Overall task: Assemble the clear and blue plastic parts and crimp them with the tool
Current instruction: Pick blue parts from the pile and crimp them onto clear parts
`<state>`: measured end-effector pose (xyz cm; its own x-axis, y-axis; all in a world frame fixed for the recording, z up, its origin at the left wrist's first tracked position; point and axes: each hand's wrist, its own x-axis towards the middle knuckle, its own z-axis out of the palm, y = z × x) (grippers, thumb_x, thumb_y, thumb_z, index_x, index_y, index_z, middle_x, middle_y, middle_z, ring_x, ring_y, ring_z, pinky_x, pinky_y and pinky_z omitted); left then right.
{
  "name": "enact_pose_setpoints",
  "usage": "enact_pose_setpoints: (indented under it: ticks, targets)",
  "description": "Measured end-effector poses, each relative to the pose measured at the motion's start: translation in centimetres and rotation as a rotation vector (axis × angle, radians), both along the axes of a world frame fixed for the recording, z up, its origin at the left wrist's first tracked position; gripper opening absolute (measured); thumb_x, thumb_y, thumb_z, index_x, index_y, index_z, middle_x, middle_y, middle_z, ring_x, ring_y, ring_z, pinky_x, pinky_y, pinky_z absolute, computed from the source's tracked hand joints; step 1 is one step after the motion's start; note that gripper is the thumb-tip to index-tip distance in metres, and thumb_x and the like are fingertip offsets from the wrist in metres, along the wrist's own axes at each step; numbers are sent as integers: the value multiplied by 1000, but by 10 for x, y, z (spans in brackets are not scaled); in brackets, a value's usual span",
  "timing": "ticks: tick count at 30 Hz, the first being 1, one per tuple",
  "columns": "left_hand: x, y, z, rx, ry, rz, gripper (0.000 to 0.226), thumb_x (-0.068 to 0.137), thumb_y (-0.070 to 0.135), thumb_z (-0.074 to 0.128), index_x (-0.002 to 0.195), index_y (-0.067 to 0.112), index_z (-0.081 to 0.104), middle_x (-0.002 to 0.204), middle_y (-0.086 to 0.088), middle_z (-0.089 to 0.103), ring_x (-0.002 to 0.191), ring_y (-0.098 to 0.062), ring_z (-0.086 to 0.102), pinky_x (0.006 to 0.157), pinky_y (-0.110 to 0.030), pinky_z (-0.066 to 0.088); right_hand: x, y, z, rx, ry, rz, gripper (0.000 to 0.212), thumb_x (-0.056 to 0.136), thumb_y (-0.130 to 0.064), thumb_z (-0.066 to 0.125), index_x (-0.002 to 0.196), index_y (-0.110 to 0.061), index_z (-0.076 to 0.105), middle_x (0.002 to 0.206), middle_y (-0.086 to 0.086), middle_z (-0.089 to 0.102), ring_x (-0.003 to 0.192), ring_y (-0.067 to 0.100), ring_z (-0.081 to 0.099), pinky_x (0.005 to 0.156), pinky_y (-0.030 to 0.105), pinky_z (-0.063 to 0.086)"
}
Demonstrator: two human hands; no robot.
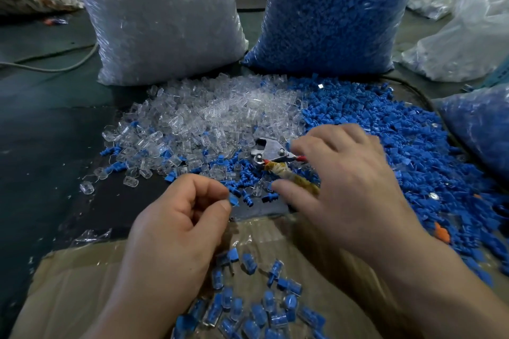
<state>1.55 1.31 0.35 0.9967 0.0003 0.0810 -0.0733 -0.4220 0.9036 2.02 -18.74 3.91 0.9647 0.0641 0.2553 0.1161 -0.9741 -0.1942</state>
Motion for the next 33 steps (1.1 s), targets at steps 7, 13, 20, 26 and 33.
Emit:
enact_pose_setpoints:
  ticks: [7, 13, 20, 26, 33]
  targets:
    - [-9, -2, 8, 111, -191, -75, 12, 83, 43, 63, 93, 49, 65, 80, 21, 71, 68, -3, 69, 57, -19, 57, -12, 30, -6, -13, -49, 302, 29, 97, -37, 40, 85, -21, 62, 78, -2, 59, 74, 23, 56, 73, 38, 40]
    - [-8, 1, 15, -35, -107, -89, 22, 88, 64, 57, 92, 46, 68, 72, 14, 70, 60, -1, 64, 48, -12, 47, -15, 28, -3, 34, -81, 351, 30, 96, -33, 42, 83, -18, 64, 78, -1, 60, 73, 22, 54, 71, 39, 41]
    - [-3, 9, 13, -98, -54, -279, 40, 79, 67, 54, 85, 29, 68, 59, 1, 59, 49, -9, 50, 44, -22, 42, -19, 34, 5, 373, 144, 341, 28, 91, -35, 42, 69, -21, 51, 65, -9, 49, 64, 10, 45, 59, 34, 39]
    - [-6, 11, 20, 59, -317, -405, 22, 90, 56, 57, 104, 40, 65, 96, 9, 69, 79, -13, 68, 60, -24, 54, -20, 29, 11, 1119, 623, 138, 23, 73, -32, 52, 54, -19, 54, 54, -3, 47, 50, 13, 40, 49, 33, 32]
    - [6, 26, 17, 578, -217, -411, 3, 80, 45, 64, 82, 45, 62, 86, 28, 63, 77, 3, 62, 55, -21, 48, -22, 17, 10, 26, 333, 222, 33, 96, -54, 36, 82, -29, 50, 76, -12, 55, 69, 7, 52, 69, 35, 51]
